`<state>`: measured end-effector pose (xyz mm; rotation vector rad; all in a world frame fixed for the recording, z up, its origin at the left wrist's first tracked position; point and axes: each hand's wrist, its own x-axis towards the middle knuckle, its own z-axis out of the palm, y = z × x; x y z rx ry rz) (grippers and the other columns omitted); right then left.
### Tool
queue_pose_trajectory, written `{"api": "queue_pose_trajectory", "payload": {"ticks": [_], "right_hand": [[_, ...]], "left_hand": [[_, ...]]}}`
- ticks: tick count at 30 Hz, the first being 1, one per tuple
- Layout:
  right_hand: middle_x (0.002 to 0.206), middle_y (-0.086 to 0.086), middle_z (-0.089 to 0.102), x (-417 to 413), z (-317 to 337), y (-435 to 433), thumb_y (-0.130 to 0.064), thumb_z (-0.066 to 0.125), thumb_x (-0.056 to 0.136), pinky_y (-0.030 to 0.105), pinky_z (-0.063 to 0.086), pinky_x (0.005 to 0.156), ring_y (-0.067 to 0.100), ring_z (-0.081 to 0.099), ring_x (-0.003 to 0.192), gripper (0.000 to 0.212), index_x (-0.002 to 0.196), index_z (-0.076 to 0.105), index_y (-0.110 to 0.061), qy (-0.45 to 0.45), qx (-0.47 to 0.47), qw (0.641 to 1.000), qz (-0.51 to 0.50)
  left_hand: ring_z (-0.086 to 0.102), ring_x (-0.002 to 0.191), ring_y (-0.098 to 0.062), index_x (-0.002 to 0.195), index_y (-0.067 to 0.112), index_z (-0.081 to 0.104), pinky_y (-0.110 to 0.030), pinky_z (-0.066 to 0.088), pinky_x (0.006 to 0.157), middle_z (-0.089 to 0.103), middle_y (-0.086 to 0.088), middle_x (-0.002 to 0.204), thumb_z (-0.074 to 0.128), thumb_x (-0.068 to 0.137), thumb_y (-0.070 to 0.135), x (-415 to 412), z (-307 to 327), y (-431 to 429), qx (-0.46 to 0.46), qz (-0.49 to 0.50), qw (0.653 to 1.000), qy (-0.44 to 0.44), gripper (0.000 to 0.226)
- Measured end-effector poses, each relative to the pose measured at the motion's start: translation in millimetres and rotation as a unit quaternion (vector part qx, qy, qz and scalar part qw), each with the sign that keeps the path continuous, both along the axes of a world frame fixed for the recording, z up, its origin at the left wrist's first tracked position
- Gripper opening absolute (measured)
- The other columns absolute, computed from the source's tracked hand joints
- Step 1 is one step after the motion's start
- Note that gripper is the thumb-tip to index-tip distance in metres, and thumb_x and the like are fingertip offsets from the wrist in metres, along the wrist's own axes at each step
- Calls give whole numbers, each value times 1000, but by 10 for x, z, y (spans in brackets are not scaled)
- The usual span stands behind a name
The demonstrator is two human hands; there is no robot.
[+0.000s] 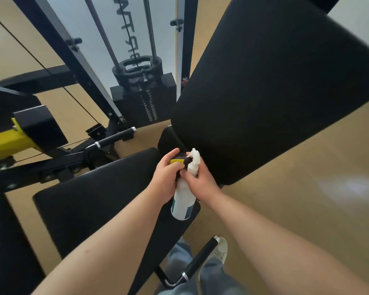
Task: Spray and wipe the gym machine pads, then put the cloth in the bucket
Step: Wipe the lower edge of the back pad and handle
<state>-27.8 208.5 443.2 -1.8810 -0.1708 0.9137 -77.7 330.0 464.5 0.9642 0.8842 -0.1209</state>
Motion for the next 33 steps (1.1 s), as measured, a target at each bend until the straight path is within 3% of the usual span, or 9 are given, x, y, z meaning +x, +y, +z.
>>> {"api": "queue_pose_trajectory", "payload": {"ticks": [4, 7, 10, 13, 18, 22, 27, 31, 33], "right_hand": [[126, -20, 51, 85, 44, -26, -27, 61, 103, 30, 47, 96, 5, 54, 116, 53, 146, 36, -45, 36, 3, 999, -18], [118, -18, 57, 137, 30, -21, -36, 60, 102, 33, 50, 96, 9, 58, 115, 49, 144, 36, -43, 19, -40, 999, 8], [112, -8, 66, 197, -49, -6, -48, 56, 100, 39, 56, 92, 11, 64, 104, 51, 146, 39, -38, -4, -89, 995, 37], [112, -4, 62, 250, -109, 36, -43, 59, 99, 42, 54, 93, 17, 63, 103, 43, 139, 44, -44, 36, -79, 996, 32], [112, -4, 64, 250, -191, 213, -39, 60, 98, 43, 53, 95, 17, 63, 105, 48, 141, 41, -41, 64, -93, 992, 60], [103, -3, 62, 202, -184, 274, -34, 60, 97, 37, 55, 82, 17, 62, 94, 25, 120, 50, -30, 23, -123, 991, 50], [102, -1, 63, 170, -190, 214, -35, 61, 94, 40, 57, 83, 19, 64, 94, 24, 116, 55, -27, 33, -145, 985, 84], [97, -1, 63, 80, -222, 40, -34, 62, 91, 36, 51, 73, 18, 61, 86, 16, 105, 56, -26, 19, -156, 984, 78], [94, -2, 62, 24, -238, -105, -33, 61, 92, 32, 44, 65, 15, 58, 81, 12, 98, 55, -24, 2, -176, 983, 52]], "left_hand": [[60, 118, -29, 134, 33, 57, -38, 61, 87, 56, -6, 131, 76, 89, 6, -25, -276, 192, 9, 99, 991, 90, 56], [63, 111, -29, 127, 23, 62, -32, 63, 73, 60, -9, 126, 84, 84, 21, 14, -435, 351, 34, 130, 976, 169, 48], [62, 102, -28, 124, 16, 56, -45, 62, 83, 61, -9, 111, 71, 92, 39, 146, -474, 495, 47, 159, 960, 225, 42], [56, 89, -22, 116, 18, 47, -41, 46, 87, 57, -4, 96, 54, 99, 55, 272, -554, 614, 82, 173, 951, 244, 42], [63, 108, -28, 140, 23, 48, -48, 51, 102, 64, -7, 118, 56, 82, 69, 316, -751, 709, 49, 170, 962, 207, 74], [63, 112, -31, 144, 30, 43, -51, 53, 98, 62, -8, 129, 64, 69, 63, 265, -888, 696, -10, 193, 964, 184, 85], [56, 117, -31, 146, 25, 41, -55, 54, 100, 52, -6, 128, 64, 97, 37, 264, -786, 577, 38, 238, 958, 153, 55], [61, 107, -24, 108, 26, 58, -50, 58, 93, 60, 0, 108, 65, 98, 39, 220, -750, 490, 82, 190, 966, 153, 18], [63, 101, -21, 95, 28, 60, -44, 58, 86, 63, 0, 105, 65, 98, 41, 199, -732, 415, 117, 154, 968, 159, 15]]}}
